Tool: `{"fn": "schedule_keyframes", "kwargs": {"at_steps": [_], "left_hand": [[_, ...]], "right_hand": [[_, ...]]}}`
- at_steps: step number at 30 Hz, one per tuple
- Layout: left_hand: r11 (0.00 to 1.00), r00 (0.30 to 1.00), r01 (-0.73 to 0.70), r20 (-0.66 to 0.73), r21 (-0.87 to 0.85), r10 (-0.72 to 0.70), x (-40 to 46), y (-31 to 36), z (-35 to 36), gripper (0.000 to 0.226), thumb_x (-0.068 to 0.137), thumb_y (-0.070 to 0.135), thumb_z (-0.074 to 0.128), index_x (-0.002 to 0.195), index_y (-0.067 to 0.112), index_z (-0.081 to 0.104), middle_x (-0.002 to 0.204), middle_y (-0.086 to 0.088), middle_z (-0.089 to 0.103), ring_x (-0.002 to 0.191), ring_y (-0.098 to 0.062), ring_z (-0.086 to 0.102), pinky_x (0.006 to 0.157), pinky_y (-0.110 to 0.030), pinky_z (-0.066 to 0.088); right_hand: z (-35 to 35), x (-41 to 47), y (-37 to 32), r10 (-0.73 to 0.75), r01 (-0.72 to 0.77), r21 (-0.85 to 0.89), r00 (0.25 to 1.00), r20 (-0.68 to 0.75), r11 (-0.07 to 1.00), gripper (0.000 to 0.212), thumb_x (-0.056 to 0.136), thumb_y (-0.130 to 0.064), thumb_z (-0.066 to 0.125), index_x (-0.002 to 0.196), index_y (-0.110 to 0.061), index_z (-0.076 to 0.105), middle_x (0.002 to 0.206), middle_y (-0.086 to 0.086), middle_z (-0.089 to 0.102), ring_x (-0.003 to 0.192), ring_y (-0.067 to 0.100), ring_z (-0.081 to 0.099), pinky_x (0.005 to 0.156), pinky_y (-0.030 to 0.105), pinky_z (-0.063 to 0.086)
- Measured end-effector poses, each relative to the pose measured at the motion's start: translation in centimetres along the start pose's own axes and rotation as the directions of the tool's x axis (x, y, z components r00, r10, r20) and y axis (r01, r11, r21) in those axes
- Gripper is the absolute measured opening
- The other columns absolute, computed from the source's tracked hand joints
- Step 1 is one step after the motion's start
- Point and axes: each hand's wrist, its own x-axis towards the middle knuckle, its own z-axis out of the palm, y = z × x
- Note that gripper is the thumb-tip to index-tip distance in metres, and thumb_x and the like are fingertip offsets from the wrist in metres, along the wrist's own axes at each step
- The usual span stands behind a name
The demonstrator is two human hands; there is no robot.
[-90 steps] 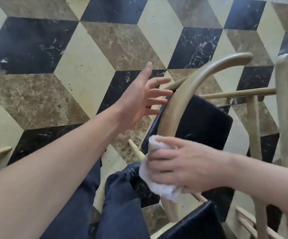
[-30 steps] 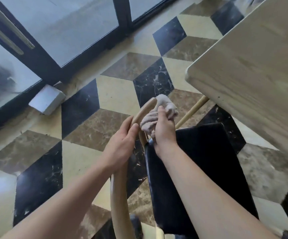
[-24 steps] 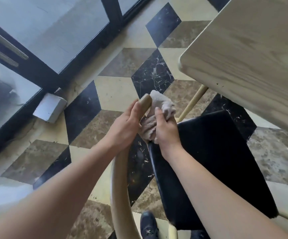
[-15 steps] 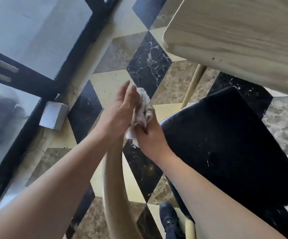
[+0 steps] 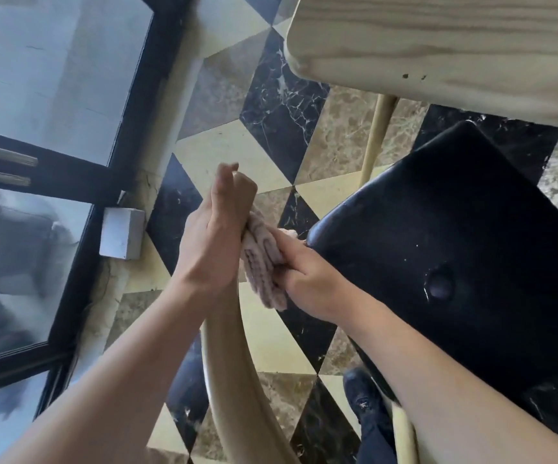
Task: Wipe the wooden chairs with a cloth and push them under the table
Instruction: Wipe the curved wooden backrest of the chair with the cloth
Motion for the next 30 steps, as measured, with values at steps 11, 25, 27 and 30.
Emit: {"fn": "schedule_keyframes", "kwargs": {"at_steps": [11,25,27,30], "left_hand": [[0.997,0.999,-0.001,-0.039,0.074,0.004,0.0,0.2,0.0,0.068,0.08,0.094,0.022,0.123,0.058,0.06,0.1,0.036,0.07,0.101,0.014,0.062,0.092,-0.029,0.043],[0.976,0.992,-0.096,-0.064,0.196,0.111,-0.1,0.2,0.1,0.06,0.09,0.078,0.02,0.134,0.051,0.052,0.089,0.042,0.064,0.093,0.004,0.065,0.091,-0.046,0.051],[0.954,0.986,-0.154,-0.023,0.257,0.166,-0.3,0.3,0.2,0.064,0.094,0.074,0.023,0.152,0.049,0.035,0.091,0.051,0.059,0.099,0.008,0.064,0.091,-0.042,0.049],[0.908,0.968,-0.249,0.049,0.337,0.247,-0.6,0.1,0.2,0.064,0.097,0.071,0.024,0.158,0.051,0.014,0.147,0.024,0.052,0.141,-0.008,0.046,0.115,-0.039,0.037]], "right_hand": [[3.0,2.0,3.0,-0.19,0.08,-0.594,0.974,-0.124,0.801,0.104,0.073,-0.017,0.06,0.155,-0.033,-0.003,0.167,0.0,0.003,0.154,0.016,-0.007,0.123,0.052,-0.009],[2.1,3.7,10.1,-0.14,-0.075,-0.476,0.905,-0.402,0.876,0.072,0.085,-0.009,0.066,0.149,-0.013,0.032,0.162,0.011,0.028,0.151,0.026,0.022,0.125,0.046,0.015],[2.7,3.6,9.0,-0.181,-0.004,-0.367,0.864,-0.469,0.93,0.056,0.088,0.0,0.062,0.141,-0.008,0.046,0.155,0.011,0.041,0.147,0.027,0.032,0.123,0.047,0.023],[3.7,2.5,7.0,-0.276,0.124,-0.33,0.839,-0.468,0.936,0.062,0.084,0.016,0.05,0.141,-0.006,0.049,0.153,0.008,0.045,0.148,0.023,0.031,0.121,0.046,0.025]]}}
